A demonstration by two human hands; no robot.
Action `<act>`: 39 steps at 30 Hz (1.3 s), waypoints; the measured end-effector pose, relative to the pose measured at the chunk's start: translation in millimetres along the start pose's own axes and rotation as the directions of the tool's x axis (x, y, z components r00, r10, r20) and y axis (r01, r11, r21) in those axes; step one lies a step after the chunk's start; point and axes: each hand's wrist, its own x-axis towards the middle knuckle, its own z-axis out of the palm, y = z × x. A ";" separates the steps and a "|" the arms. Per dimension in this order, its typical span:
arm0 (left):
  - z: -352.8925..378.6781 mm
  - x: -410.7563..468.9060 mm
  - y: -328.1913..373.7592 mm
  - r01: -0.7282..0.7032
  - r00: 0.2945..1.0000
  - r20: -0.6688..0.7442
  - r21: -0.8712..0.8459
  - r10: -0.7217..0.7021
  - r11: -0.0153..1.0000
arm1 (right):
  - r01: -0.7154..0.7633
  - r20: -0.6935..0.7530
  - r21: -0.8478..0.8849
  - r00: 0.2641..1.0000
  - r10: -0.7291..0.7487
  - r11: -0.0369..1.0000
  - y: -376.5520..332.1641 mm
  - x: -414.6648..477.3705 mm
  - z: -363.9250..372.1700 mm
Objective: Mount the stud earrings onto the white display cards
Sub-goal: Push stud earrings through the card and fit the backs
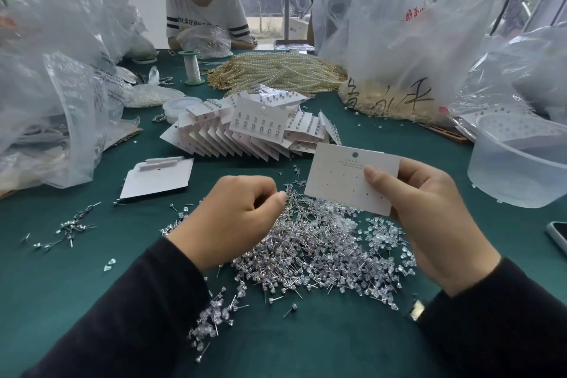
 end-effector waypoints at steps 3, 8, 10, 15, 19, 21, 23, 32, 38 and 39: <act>-1.7 -0.7 2.3 -0.032 0.998 -0.046 -0.030 0.030 0.999 | -0.020 0.012 0.015 1.000 0.020 1.000 0.1 -0.4 0.7; -4.4 -1.9 4.9 -0.085 0.994 -0.070 0.009 0.086 0.996 | -0.018 0.052 0.016 0.999 0.017 1.000 0.7 -2.8 2.7; -4.3 -1.7 4.6 -0.097 0.992 -0.083 0.030 0.099 0.995 | -0.014 0.055 0.013 0.998 0.013 1.000 1.3 -2.9 2.6; -4.2 -0.9 0.5 -0.121 0.983 -0.130 0.073 0.130 0.990 | 0.020 0.041 -0.069 0.999 -0.017 0.997 2.6 -3.0 2.7; 7.2 -1.1 2.7 -0.164 0.985 -0.022 0.158 0.169 0.974 | 0.012 0.000 -0.098 1.000 -0.012 0.995 3.6 -0.7 1.6; 13.0 -0.4 4.3 -0.158 0.987 0.032 0.139 0.155 0.978 | 0.010 -0.019 -0.109 1.000 -0.012 0.994 3.3 -0.2 1.7; 11.1 1.1 1.9 -0.097 0.995 0.045 0.121 0.093 0.988 | 0.004 -0.057 -0.103 0.998 -0.010 0.995 2.4 0.6 0.2; 9.4 -0.4 -5.0 -0.027 0.983 0.181 0.313 -0.032 0.950 | -0.016 -0.137 -0.057 0.991 0.008 0.998 -1.8 3.9 -5.8; 5.9 2.7 -6.3 0.021 0.999 0.021 0.198 -0.026 0.980 | -0.019 -0.128 -0.061 0.992 0.011 0.998 -2.5 3.0 -5.1; 4.3 3.0 -5.9 0.036 0.999 -0.006 0.165 -0.035 0.986 | -0.025 -0.130 -0.057 0.991 0.017 0.998 -2.9 3.0 -5.2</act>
